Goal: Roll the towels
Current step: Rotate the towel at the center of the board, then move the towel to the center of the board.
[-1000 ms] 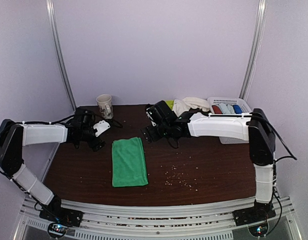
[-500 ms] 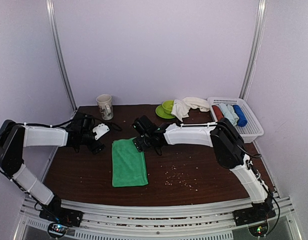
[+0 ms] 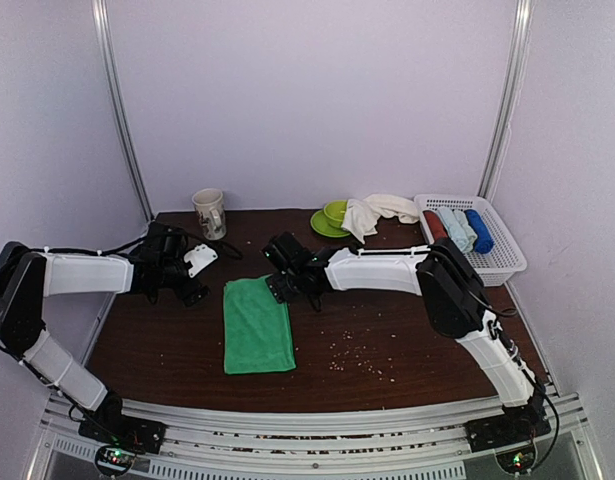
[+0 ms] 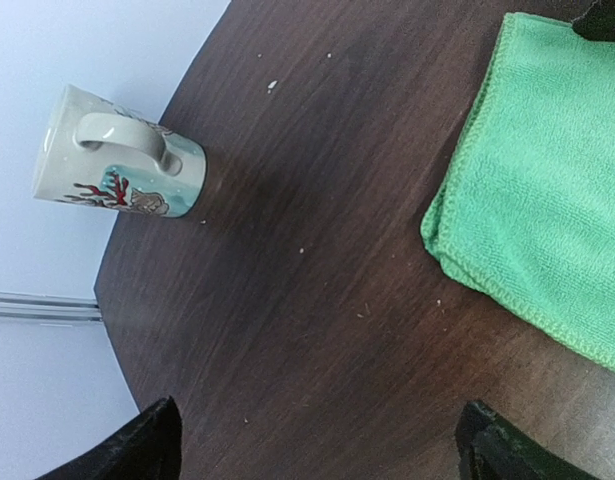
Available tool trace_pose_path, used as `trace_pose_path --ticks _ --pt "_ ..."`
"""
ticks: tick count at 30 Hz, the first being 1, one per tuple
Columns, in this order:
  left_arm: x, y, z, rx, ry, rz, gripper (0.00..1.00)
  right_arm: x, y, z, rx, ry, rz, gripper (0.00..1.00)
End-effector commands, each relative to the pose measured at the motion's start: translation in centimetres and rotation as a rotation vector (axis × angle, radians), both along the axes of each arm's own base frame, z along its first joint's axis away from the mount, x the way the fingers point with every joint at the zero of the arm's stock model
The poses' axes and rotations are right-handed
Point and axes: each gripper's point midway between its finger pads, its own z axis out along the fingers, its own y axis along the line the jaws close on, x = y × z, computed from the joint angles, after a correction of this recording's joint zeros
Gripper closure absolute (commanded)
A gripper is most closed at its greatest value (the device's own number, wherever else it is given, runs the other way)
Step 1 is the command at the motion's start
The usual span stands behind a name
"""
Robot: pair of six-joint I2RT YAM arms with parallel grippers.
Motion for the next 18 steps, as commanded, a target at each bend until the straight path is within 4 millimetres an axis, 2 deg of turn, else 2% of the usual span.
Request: trace_pose_path --ticks 1,10,16,18 --pt "0.2 -0.3 1.5 -0.017 -0.055 -0.012 0.02 0.2 1.0 0.0 0.031 -0.003 0.024 0.05" --pt "0.1 -0.4 1.7 -0.018 -0.061 -0.021 0.02 0.3 1.4 0.8 0.079 -0.010 0.012 0.05" --pt "0.0 -0.4 1.6 -0.020 -0.063 -0.025 0.02 0.0 0.9 -1.8 0.030 0.027 0.004 0.06" --pt "-0.1 -0.3 1.4 -0.016 -0.059 -0.029 0.02 0.3 1.1 -1.7 0.033 0.021 0.001 0.06"
